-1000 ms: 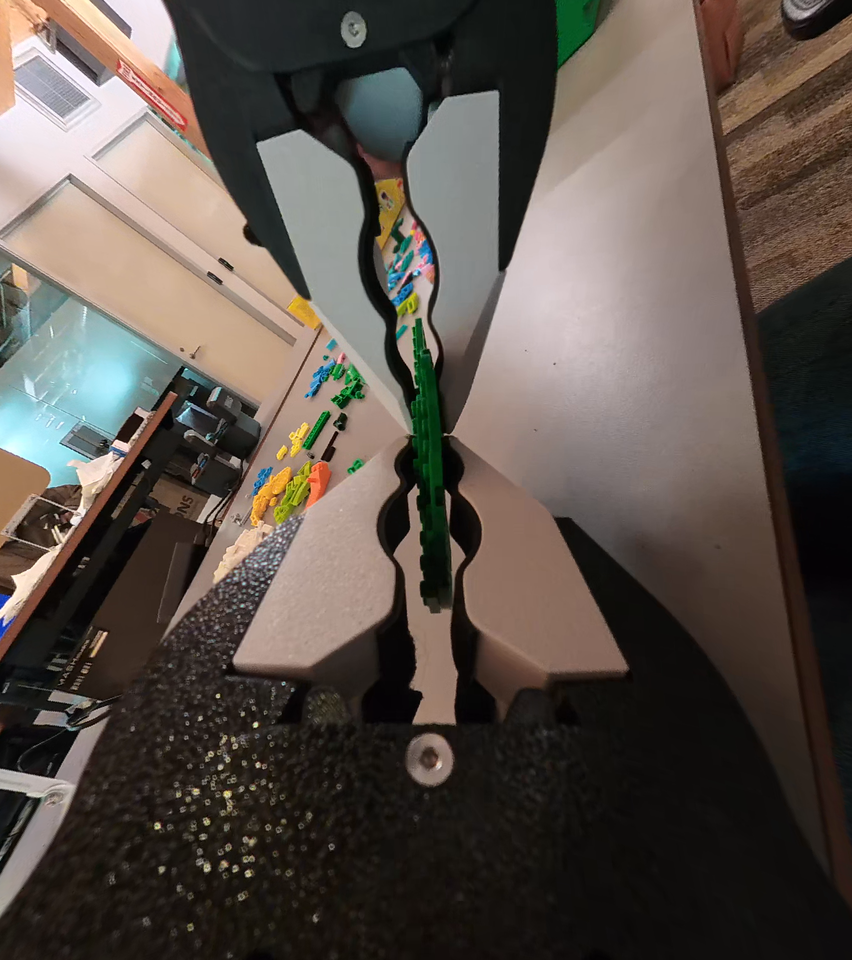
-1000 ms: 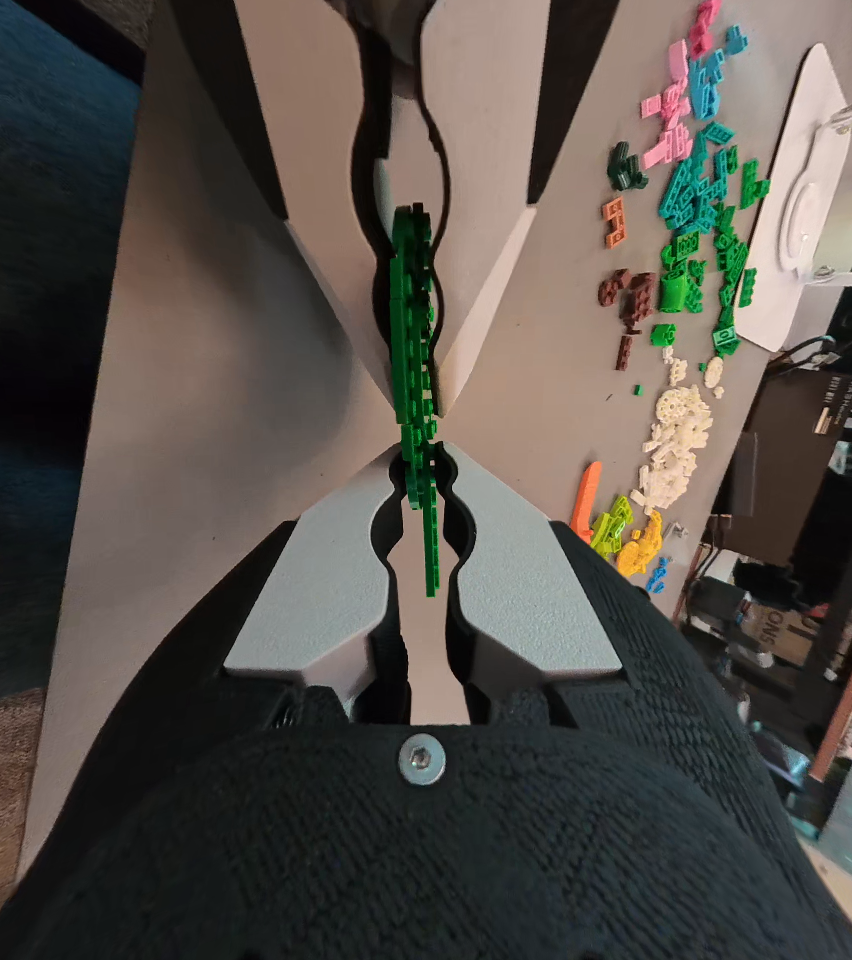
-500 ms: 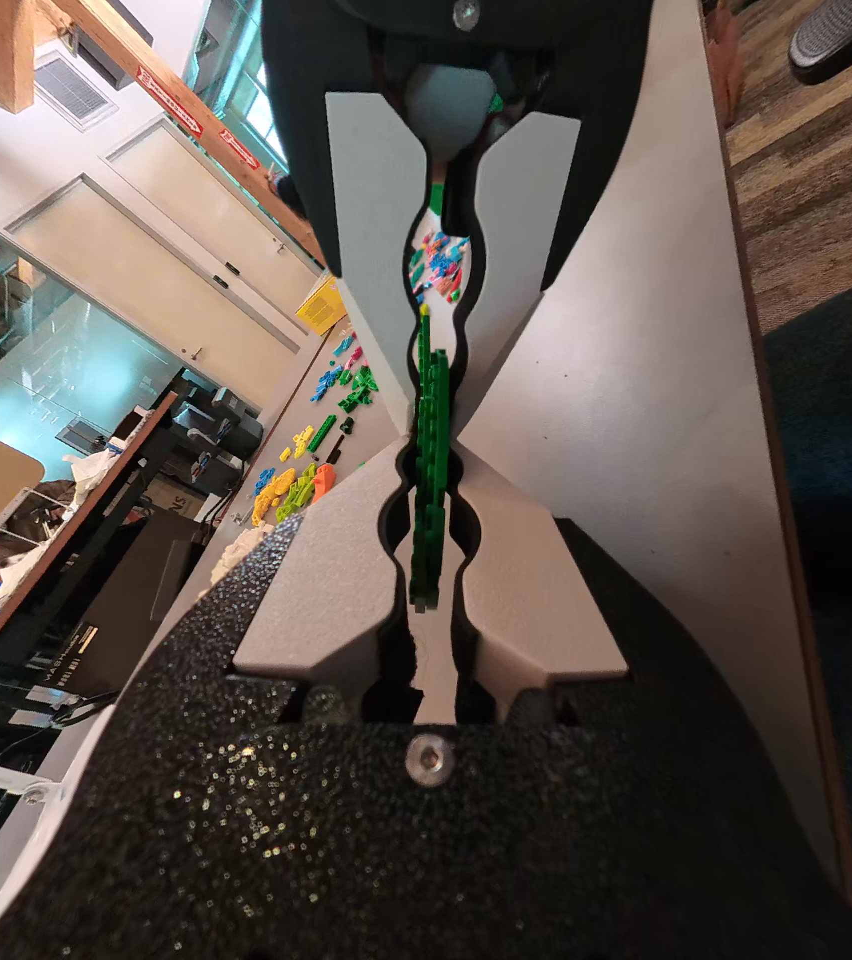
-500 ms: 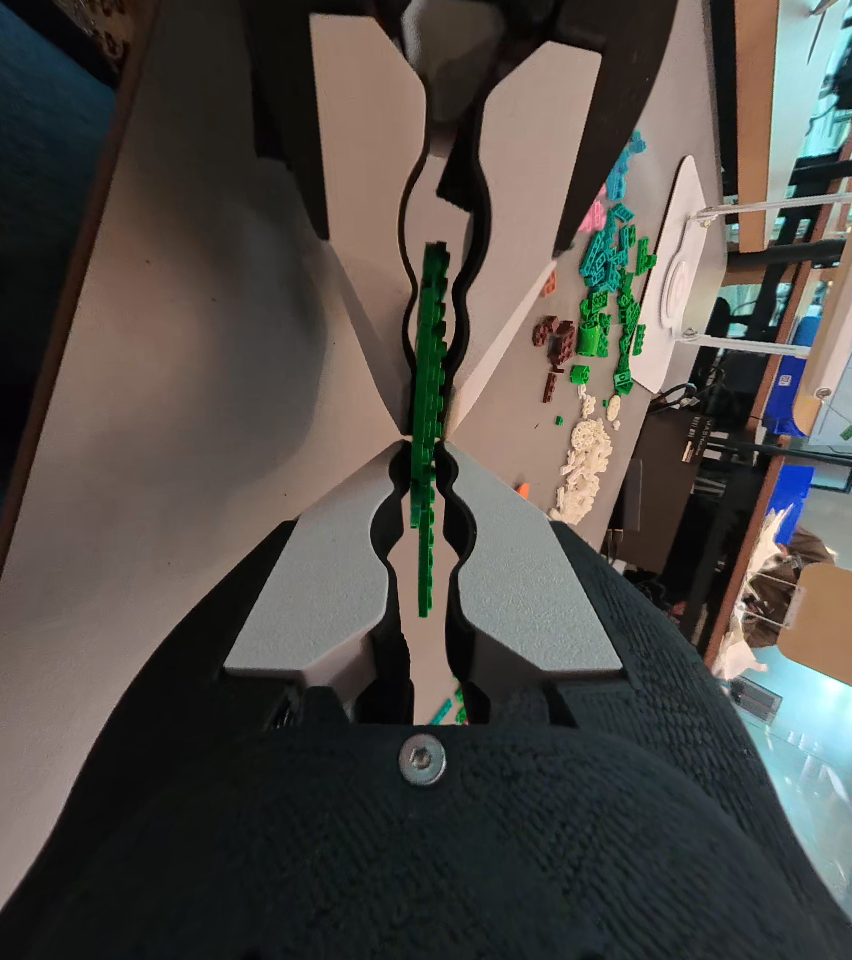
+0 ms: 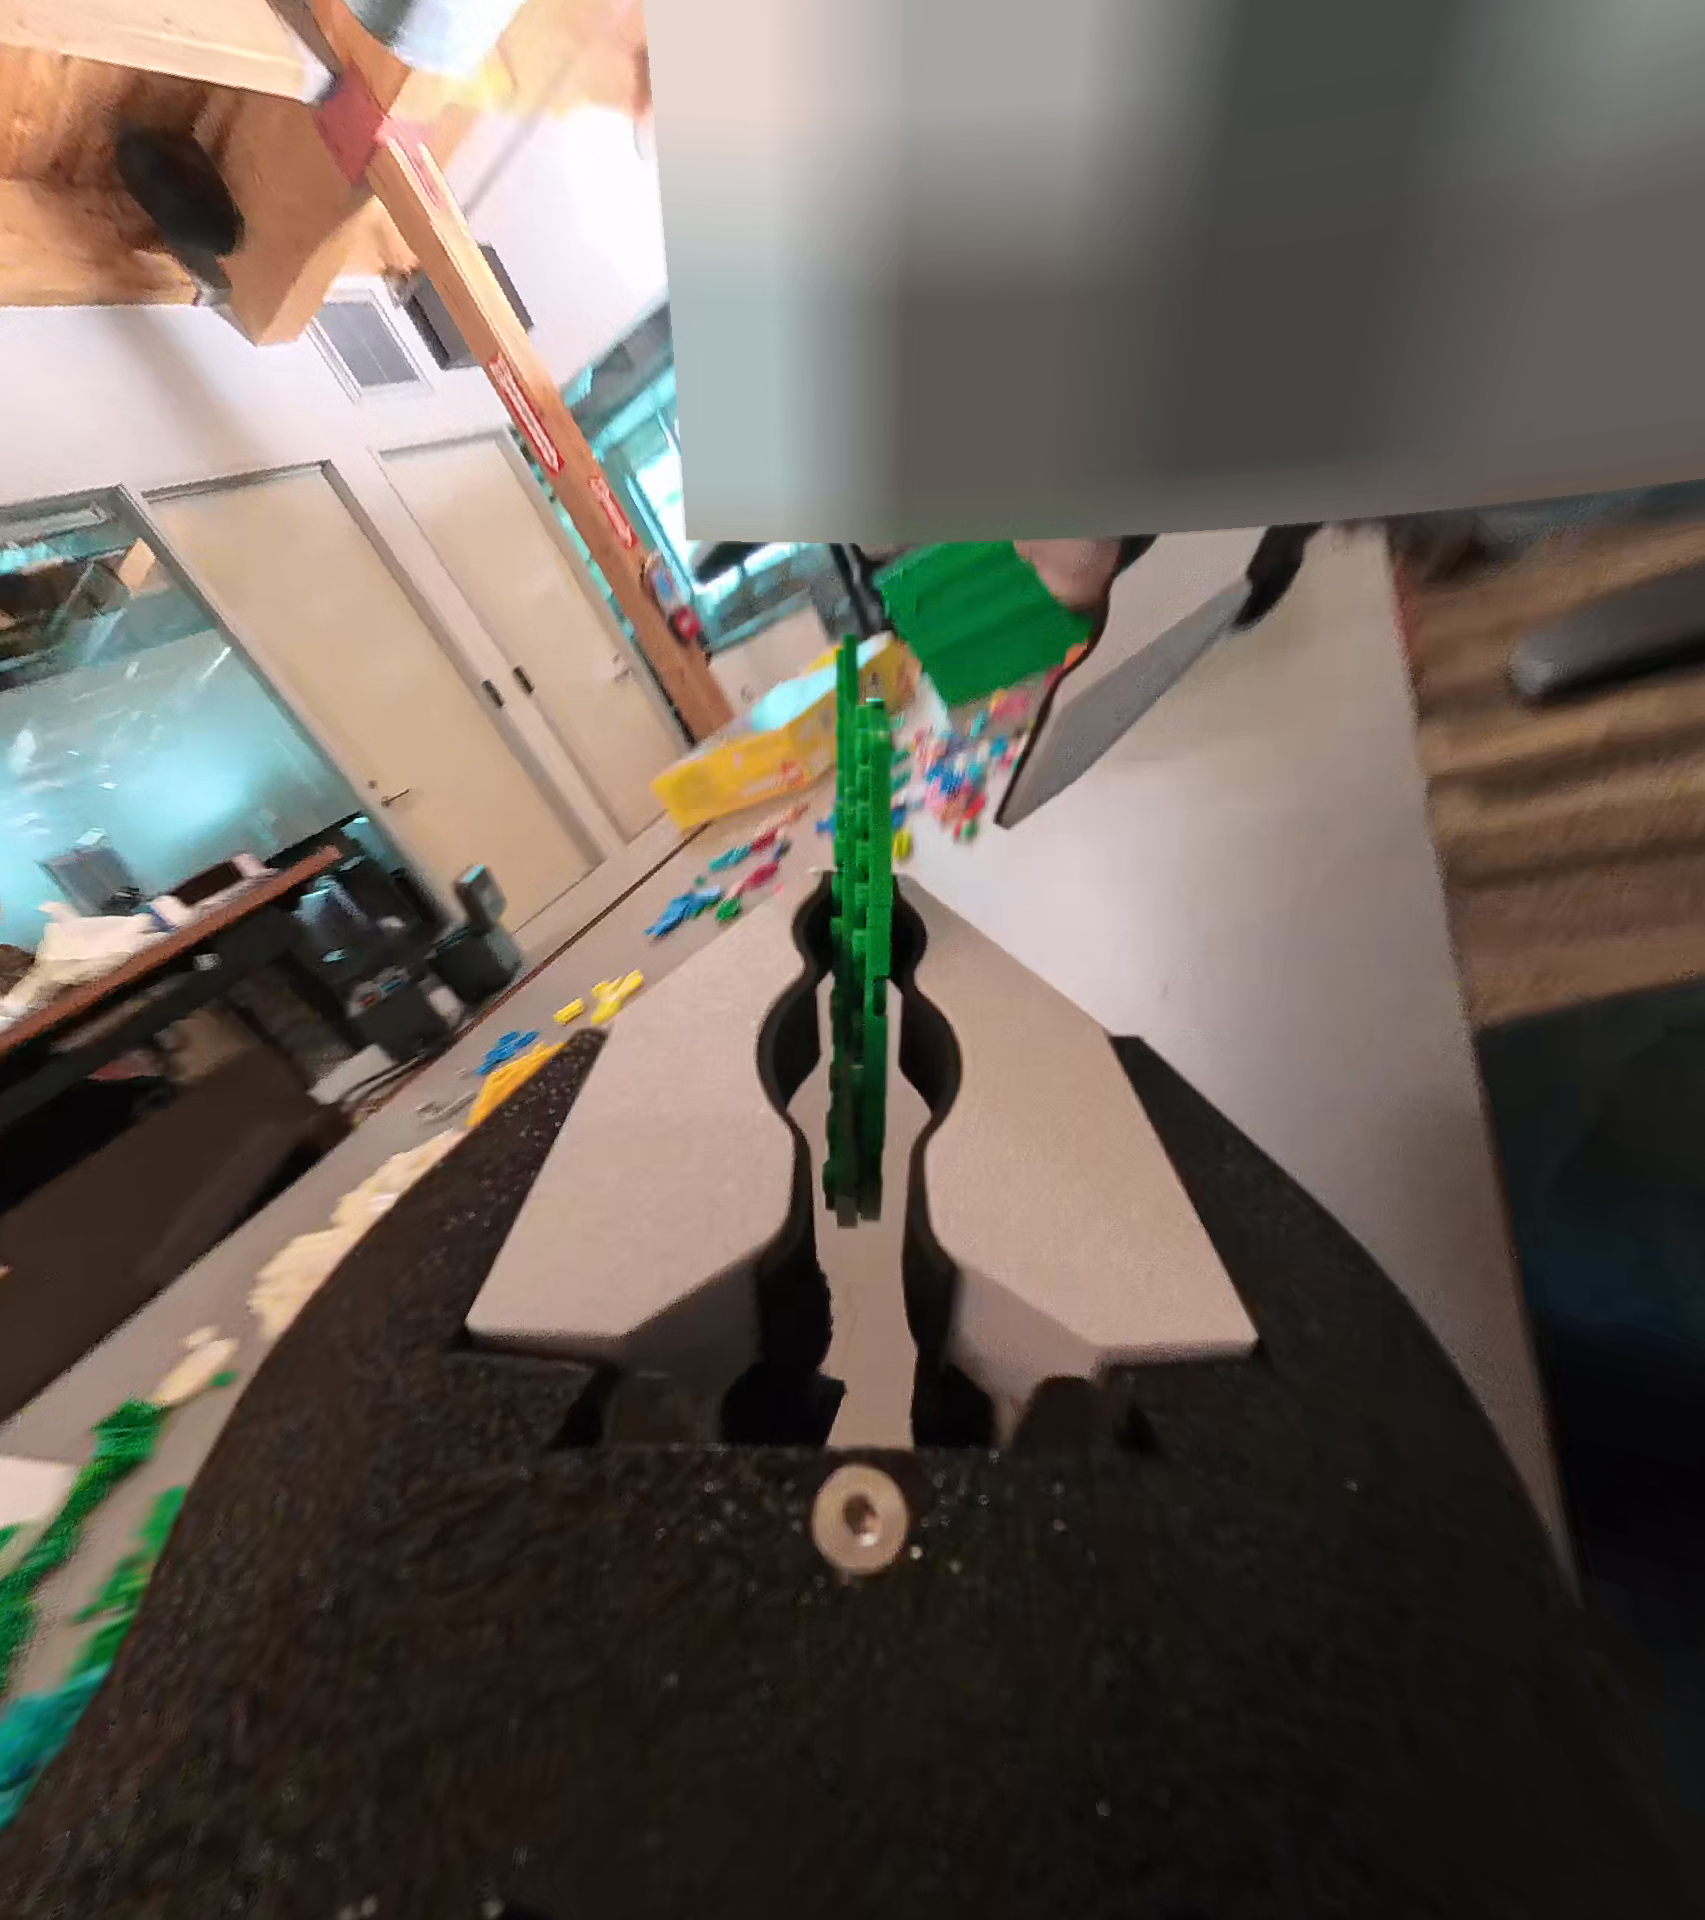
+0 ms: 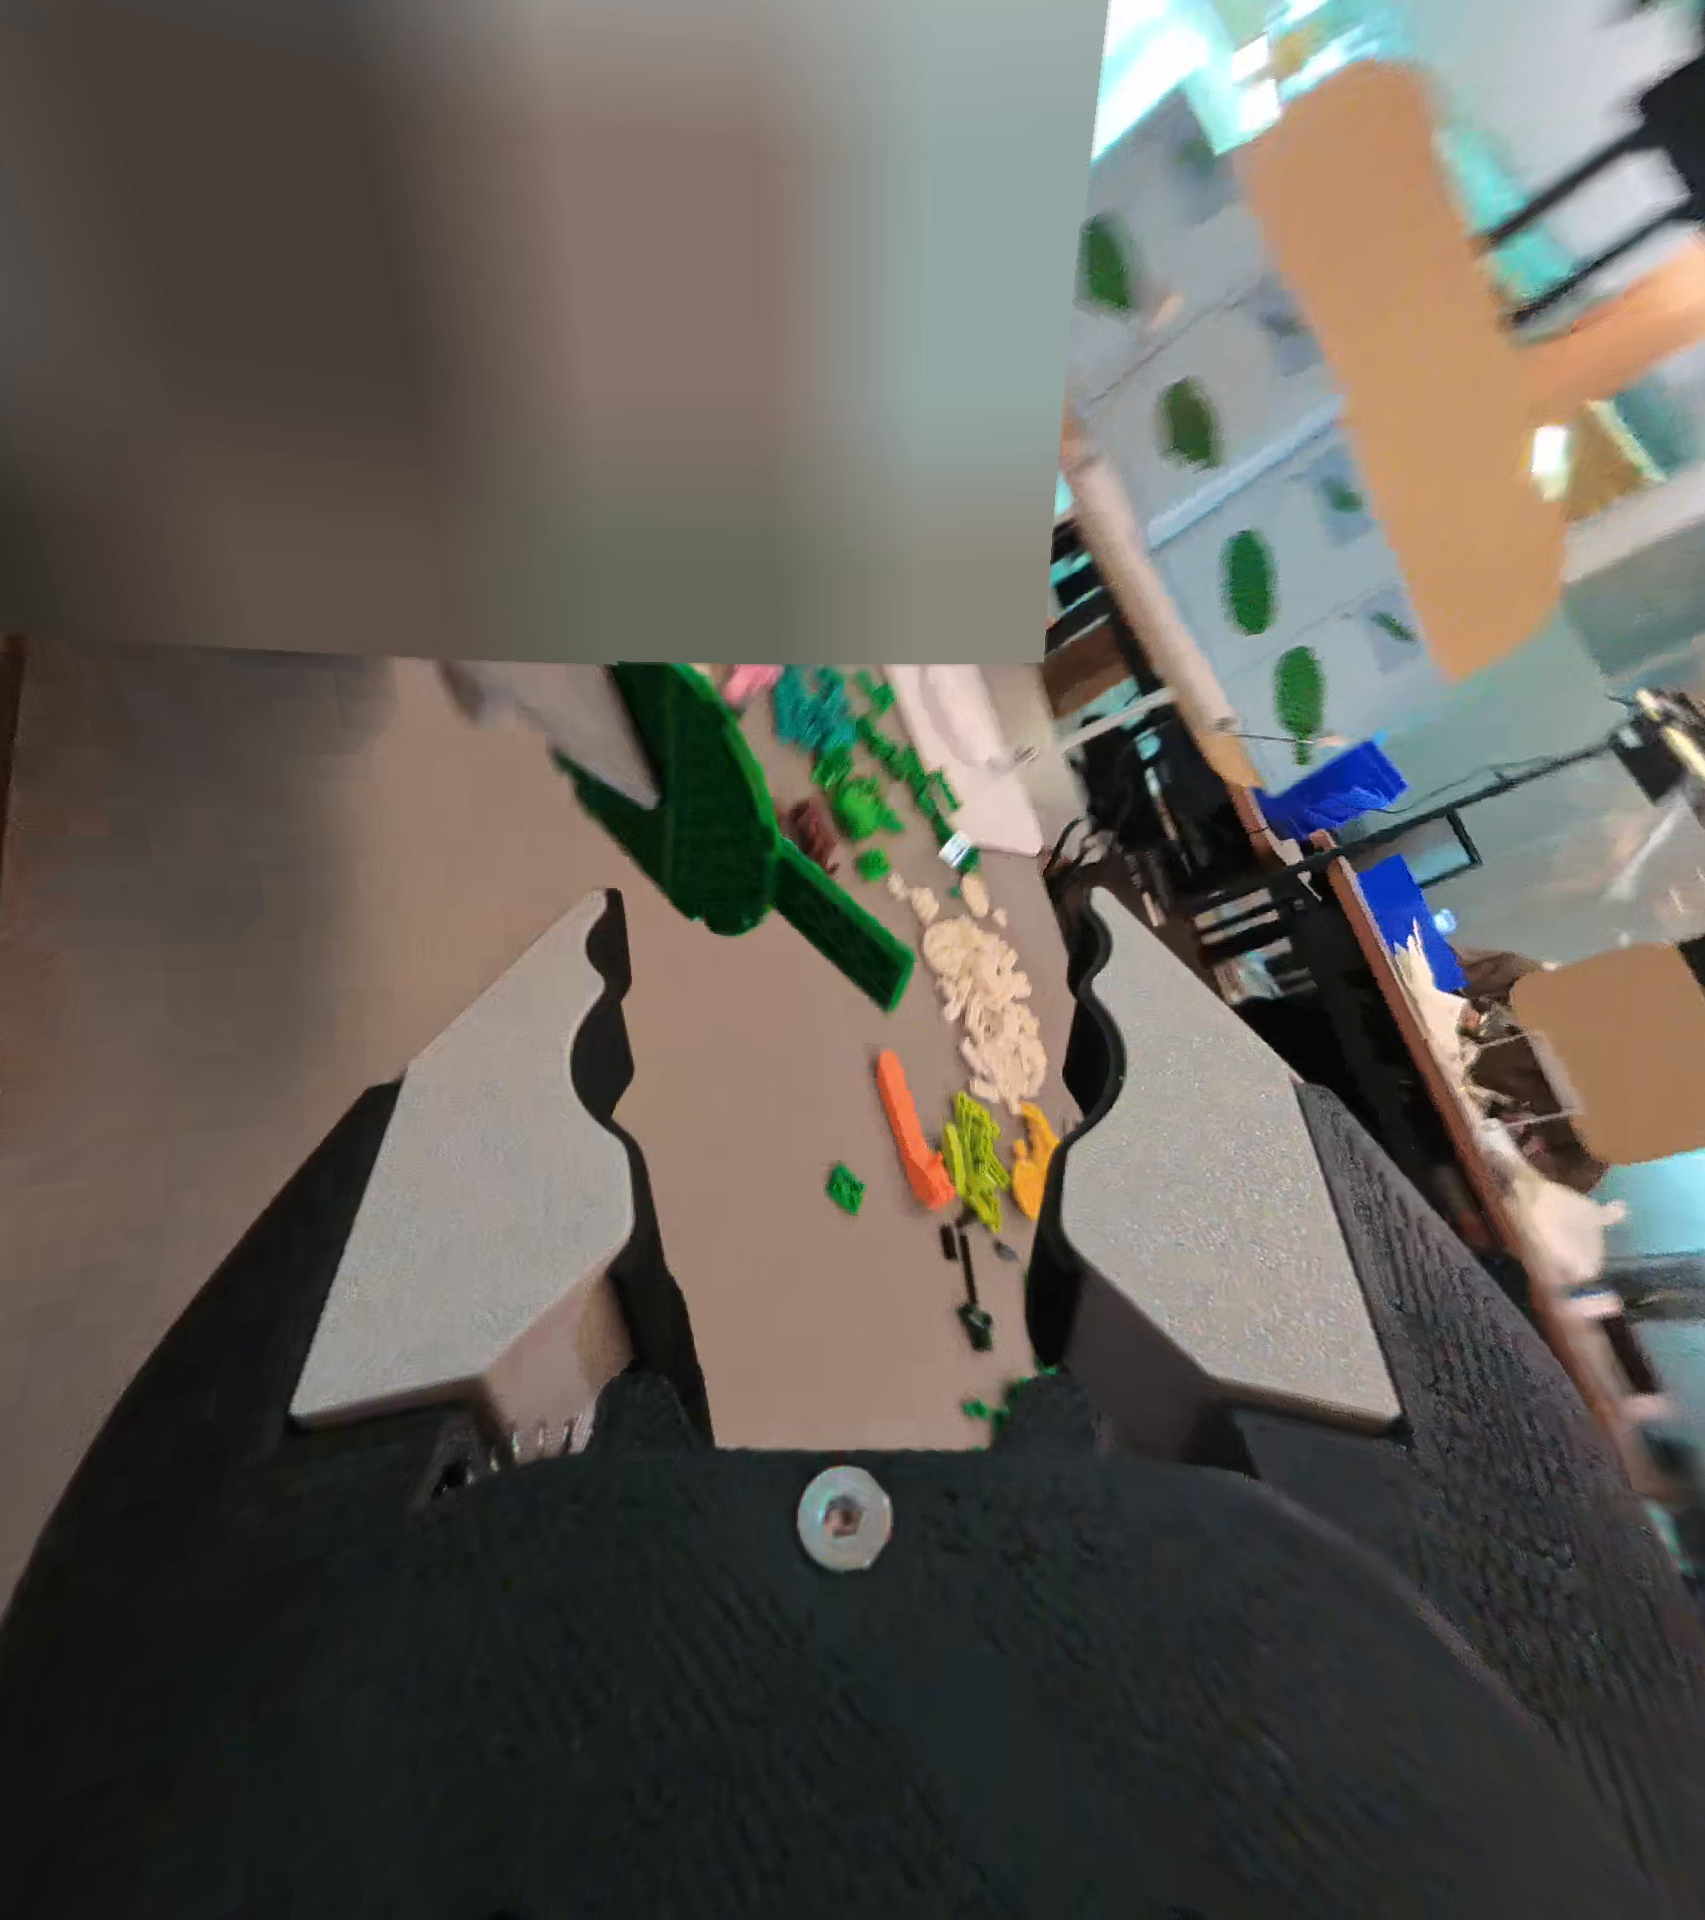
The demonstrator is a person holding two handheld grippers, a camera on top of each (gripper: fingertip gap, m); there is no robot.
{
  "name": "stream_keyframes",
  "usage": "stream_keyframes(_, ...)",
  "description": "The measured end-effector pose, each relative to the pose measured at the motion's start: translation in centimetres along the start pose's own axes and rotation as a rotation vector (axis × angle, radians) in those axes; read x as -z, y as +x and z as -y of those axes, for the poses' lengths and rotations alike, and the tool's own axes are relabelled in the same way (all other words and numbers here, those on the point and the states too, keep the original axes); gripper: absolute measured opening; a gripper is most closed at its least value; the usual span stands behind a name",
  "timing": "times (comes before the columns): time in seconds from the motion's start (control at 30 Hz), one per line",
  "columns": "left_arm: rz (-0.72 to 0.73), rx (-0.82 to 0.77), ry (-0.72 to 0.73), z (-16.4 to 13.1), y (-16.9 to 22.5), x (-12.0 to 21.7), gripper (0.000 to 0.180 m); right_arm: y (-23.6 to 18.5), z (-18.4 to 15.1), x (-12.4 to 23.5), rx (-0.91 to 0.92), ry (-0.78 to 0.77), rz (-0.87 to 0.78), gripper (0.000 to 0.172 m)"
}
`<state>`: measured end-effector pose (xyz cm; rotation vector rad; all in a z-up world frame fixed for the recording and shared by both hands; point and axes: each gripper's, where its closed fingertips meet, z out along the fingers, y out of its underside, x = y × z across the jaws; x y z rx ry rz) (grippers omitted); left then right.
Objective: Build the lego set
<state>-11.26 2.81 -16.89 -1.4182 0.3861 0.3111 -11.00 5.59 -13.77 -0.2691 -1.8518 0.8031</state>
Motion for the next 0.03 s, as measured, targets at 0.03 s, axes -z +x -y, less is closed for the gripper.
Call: stream_keyframes(0.03, 0.002, 0.096, 0.067, 1.04, -0.46, 0.2, 0.005, 0.86, 0.69, 0.47, -0.113, 0.072, -0.035, 0.083)
